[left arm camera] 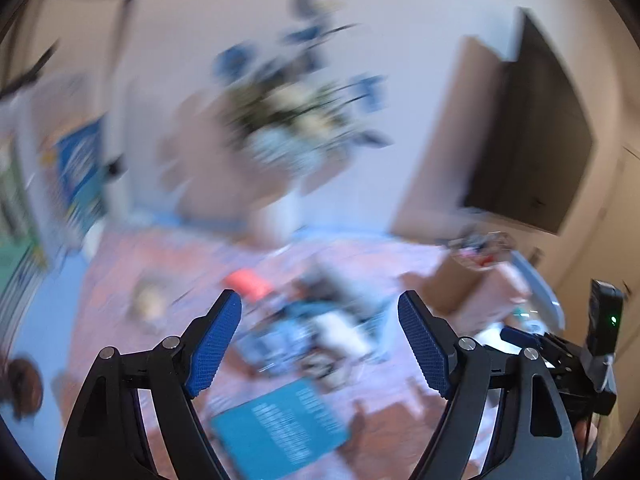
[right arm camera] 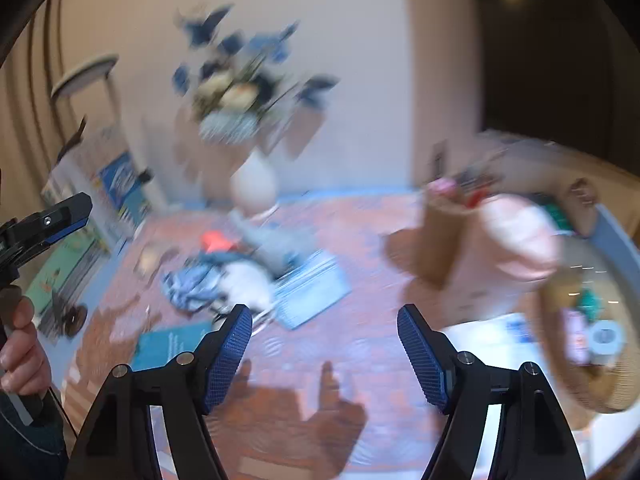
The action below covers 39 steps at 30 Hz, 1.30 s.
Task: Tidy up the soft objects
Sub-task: 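Move both open tools back over the tablecloth, then grasp the blue-white packet with the left tool while the right tool grasps the white plush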
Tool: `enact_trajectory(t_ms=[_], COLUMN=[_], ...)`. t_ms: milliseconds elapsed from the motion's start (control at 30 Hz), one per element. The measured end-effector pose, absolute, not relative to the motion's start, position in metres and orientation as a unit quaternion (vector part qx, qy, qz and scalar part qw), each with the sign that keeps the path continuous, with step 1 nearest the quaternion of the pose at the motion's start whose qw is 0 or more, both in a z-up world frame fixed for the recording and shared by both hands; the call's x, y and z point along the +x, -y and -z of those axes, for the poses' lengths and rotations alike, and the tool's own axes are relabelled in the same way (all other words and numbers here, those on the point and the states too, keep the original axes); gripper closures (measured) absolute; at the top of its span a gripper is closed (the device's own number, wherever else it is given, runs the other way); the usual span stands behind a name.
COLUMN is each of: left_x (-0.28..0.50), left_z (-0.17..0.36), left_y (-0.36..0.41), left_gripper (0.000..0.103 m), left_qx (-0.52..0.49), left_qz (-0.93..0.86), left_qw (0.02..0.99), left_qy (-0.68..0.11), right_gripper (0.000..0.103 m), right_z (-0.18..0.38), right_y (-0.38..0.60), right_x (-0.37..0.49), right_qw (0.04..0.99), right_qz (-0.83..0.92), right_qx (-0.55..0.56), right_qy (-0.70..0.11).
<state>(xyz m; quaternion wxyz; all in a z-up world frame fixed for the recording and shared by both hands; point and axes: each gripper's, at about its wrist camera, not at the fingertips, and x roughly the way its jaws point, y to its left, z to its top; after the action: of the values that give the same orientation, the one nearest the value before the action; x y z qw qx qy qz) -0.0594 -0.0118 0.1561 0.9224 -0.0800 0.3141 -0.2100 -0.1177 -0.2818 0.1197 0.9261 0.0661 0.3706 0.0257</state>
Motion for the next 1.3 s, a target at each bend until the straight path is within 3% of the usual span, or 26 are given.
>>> enact_trajectory(t_ms=[233, 467, 833, 1100, 1233, 1300], left_x=[-0.03, -0.018, -0.029, -0.044, -0.02, -0.007], left_z=[-0.06, -0.009, -0.019, -0.082, -0.082, -0.074], left_y=[-0.051, -0.057, -0.033, 0.008, 0.033, 0.041], left_gripper=[0.024, 0.024, 0.024, 0.02, 0.02, 0.02], left_qx=[-0.121, -0.13, -0.05, 0.048, 0.085, 0.088], left_qz=[0.148, 0.132, 0.122, 0.18, 0.192, 0.204], left_qw=[0.901, 0.879, 0.895, 0.92, 0.914, 0.905], left_qy=[-0.389, -0.439, -0.425, -0.345, -0.346, -0.362], right_gripper=[0.029, 0.029, 0.029, 0.029, 0.029, 0.034], right_z=[-0.045, -0.014, -0.019, -0.062, -0.067, -0.064], right_y=[0.249, 0.248, 0.259, 0.215, 0.195, 0.192], right_x=[-0.079, -0.068, -0.073, -0.071, -0.055, -0.046], right_qw=[0.901, 0.892, 0.9, 0.92, 0.922, 0.92], right_qz=[-0.06, -0.042, -0.017, -0.03, -0.021, -0.022], right_qx=[0.074, 0.07, 0.085, -0.007, -0.058, -0.066], right_qy=[-0.422, -0.445, -0.427, -0.39, -0.381, -0.386])
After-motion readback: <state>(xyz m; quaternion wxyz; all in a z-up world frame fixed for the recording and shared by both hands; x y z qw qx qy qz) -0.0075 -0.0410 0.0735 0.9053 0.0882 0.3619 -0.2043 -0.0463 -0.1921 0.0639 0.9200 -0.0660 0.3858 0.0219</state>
